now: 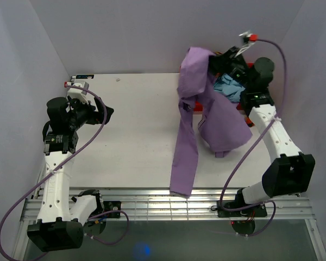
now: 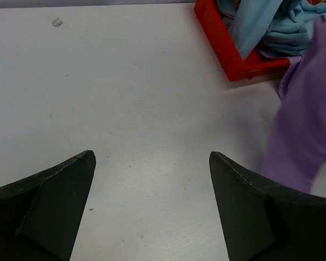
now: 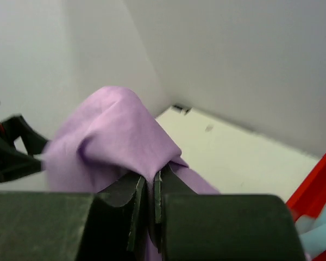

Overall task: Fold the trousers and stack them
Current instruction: Move the trousers to the center of the board, then flatten the trousers out

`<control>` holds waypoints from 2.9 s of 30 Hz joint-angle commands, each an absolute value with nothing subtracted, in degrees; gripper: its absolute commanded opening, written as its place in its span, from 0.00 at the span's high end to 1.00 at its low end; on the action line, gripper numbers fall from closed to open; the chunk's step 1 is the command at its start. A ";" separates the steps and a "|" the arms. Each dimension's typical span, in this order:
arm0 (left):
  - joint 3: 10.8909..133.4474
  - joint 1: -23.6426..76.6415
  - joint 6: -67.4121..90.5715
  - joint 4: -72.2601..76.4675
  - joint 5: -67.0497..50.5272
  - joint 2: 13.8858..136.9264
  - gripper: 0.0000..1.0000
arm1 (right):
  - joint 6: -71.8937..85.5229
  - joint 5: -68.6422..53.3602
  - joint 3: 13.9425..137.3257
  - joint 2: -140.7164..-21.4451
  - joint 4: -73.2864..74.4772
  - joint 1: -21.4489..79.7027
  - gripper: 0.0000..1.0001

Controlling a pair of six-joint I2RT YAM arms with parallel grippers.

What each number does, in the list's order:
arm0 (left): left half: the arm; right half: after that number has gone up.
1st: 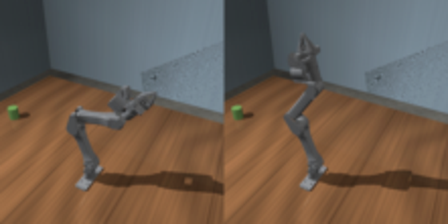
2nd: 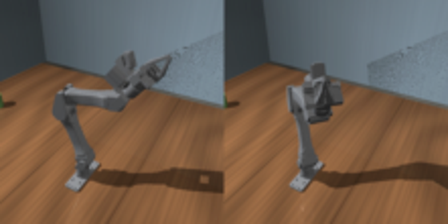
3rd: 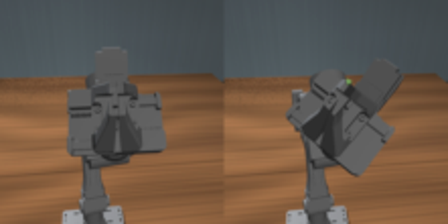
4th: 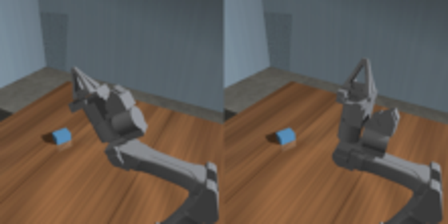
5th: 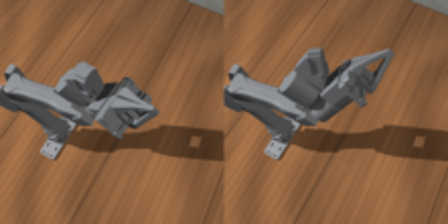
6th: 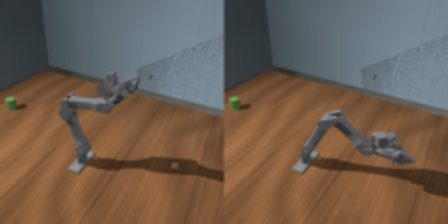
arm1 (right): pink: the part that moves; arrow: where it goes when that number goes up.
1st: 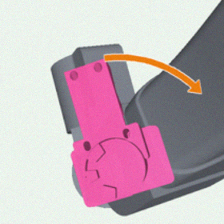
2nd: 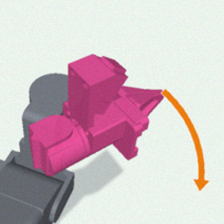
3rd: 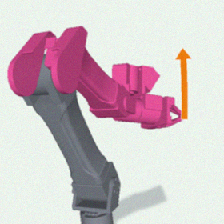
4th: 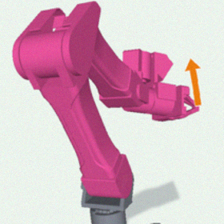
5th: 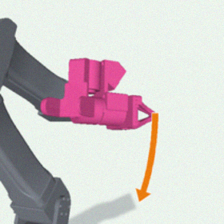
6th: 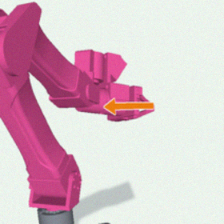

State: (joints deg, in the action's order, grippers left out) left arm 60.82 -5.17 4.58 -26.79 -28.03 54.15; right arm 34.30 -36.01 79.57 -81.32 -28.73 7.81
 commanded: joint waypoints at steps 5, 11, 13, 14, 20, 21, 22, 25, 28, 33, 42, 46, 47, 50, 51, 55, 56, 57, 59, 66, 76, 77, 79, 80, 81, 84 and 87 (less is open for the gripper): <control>64.51 -5.27 0.53 -32.16 -26.98 54.58 0.06 | 19.70 -36.57 80.51 -89.53 -20.32 27.21 0.92; 62.67 -5.27 -1.66 -33.22 -31.19 53.00 0.07 | 19.43 -33.50 83.14 -100.36 -17.49 37.42 0.92; 62.58 -5.27 -2.02 -33.48 -31.64 53.09 0.07 | 17.76 -32.61 85.86 -101.94 -16.53 39.28 0.92; 62.58 -5.27 -2.11 -33.57 -31.99 53.35 0.07 | 17.67 -32.17 86.65 -102.91 -15.65 40.68 0.88; 65.12 -5.36 -3.68 -35.76 -35.06 56.86 0.07 | 8.39 -30.07 88.69 -99.25 -5.21 38.35 0.13; 65.56 -5.27 -4.65 -36.55 -37.24 58.26 0.07 | 6.96 -29.88 88.68 -98.27 0.21 36.23 0.11; 65.83 -5.27 -6.66 -37.08 -38.40 58.79 0.07 | 5.55 -30.23 89.03 -97.57 4.53 33.86 0.08; 66.01 -5.27 -9.31 -37.71 -42.00 60.37 0.07 | -2.09 -30.33 90.44 -95.46 18.92 22.27 0.09; 66.09 -5.27 -8.80 -37.09 -42.10 61.95 0.07 | -3.43 -24.35 83.26 -90.29 24.24 9.09 0.14; 64.43 -5.27 -4.76 -31.83 -39.91 62.14 0.07 | -1.15 -20.21 67.10 -84.73 22.68 -5.44 0.20; 65.30 -5.19 -2.02 -29.97 -35.43 62.06 0.07 | 4.48 -16.61 53.88 -87.00 7.05 -5.62 0.17; 65.30 -5.27 -2.20 -29.97 -34.37 61.61 0.07 | 4.13 -13.71 49.94 -90.08 0.89 -4.75 0.17; 65.22 -5.27 -2.11 -29.97 -34.37 61.70 0.07 | 3.78 -13.45 49.57 -90.70 -0.34 -4.49 0.18; 65.48 -5.27 -1.58 -29.88 -34.10 62.84 0.07 | 3.52 -14.41 49.57 -93.33 -2.98 -2.91 0.25; 65.48 -5.27 -1.58 -29.88 -34.01 63.28 0.07 | 3.69 -14.85 49.66 -94.04 -3.34 -2.47 0.35; 66.53 -5.27 -2.37 -30.67 -32.61 66.70 0.07 | 4.39 -20.54 51.41 -97.82 -2.21 -0.09 0.70; 66.88 -5.27 -3.16 -30.85 -32.61 67.23 0.07 | 4.57 -21.61 52.03 -97.91 -1.76 0.00 0.77; 67.32 -5.27 -3.51 -31.20 -32.61 67.85 0.07 | 4.92 -23.01 51.94 -96.95 -1.50 0.00 0.87; 68.11 -5.27 -5.17 -32.34 -33.66 69.78 0.07 | 5.80 -26.97 51.33 -94.76 -1.67 2.02 0.92; 73.12 -4.48 -10.89 -35.51 -35.95 79.00 0.08 | 9.93 -37.26 47.37 -75.97 -3.25 7.02 0.92; 79.89 6.13 -13.44 -34.64 -32.44 91.74 0.13 | 13.63 -40.16 48.25 -65.31 -4.75 18.71 0.92; 80.33 7.20 -14.84 -34.37 -31.74 92.71 0.13 | 12.84 -39.82 49.38 -64.69 -3.53 19.24 0.92; 82.70 10.17 -16.52 -34.45 -28.41 95.26 0.13 | 10.65 -36.33 49.57 -62.59 -0.46 19.42 0.92; 83.75 11.15 -18.09 -34.71 -27.61 97.88 0.13 | 9.50 -34.47 49.66 -62.14 2.34 19.16 0.92; 85.67 11.95 -18.89 -34.80 -26.90 99.22 0.13 | 8.10 -32.89 49.75 -61.53 4.20 18.64 0.92; 88.32 15.55 -22.40 -34.98 -23.21 104.14 0.13 | 4.93 -30.32 47.56 -60.04 10.53 14.69 0.92; 91.57 19.24 -26.09 -34.46 -17.94 109.41 0.15 | 1.24 -29.01 45.36 -58.10 15.54 11.08 0.92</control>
